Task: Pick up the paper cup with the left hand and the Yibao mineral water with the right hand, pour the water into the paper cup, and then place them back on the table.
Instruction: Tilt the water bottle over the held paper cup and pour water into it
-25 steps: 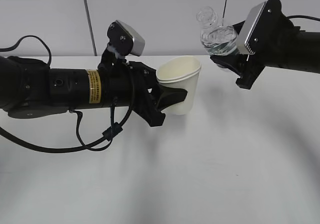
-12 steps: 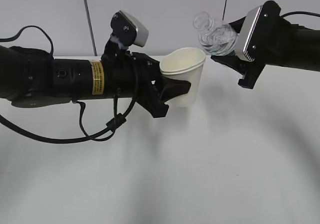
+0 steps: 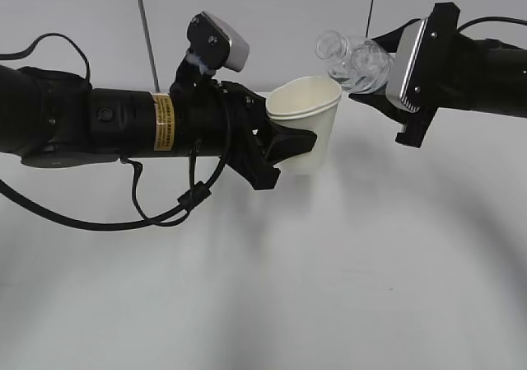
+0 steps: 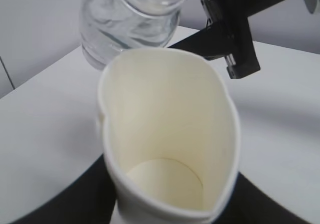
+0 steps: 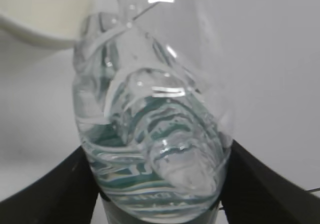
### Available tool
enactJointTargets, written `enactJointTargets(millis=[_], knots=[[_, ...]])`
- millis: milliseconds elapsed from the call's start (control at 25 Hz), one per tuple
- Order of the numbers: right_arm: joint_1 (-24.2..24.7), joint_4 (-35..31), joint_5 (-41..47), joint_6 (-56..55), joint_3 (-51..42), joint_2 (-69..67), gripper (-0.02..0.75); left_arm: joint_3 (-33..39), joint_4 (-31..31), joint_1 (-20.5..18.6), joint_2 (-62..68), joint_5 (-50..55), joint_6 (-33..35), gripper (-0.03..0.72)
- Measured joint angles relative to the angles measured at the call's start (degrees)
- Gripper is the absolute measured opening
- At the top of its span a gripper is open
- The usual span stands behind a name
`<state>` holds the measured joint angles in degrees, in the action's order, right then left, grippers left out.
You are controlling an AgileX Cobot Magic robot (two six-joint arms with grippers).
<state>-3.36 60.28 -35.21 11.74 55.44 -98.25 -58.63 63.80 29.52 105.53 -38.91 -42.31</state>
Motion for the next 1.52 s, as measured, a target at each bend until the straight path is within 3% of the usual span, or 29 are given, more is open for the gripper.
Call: enactJointTargets(millis=[1520], knots=[[0.0,-1.18,-0.22,16.45,0.28,0.0,0.501,-0.08,1.31,0.97,0.0,1.02,-0.22,0.335]])
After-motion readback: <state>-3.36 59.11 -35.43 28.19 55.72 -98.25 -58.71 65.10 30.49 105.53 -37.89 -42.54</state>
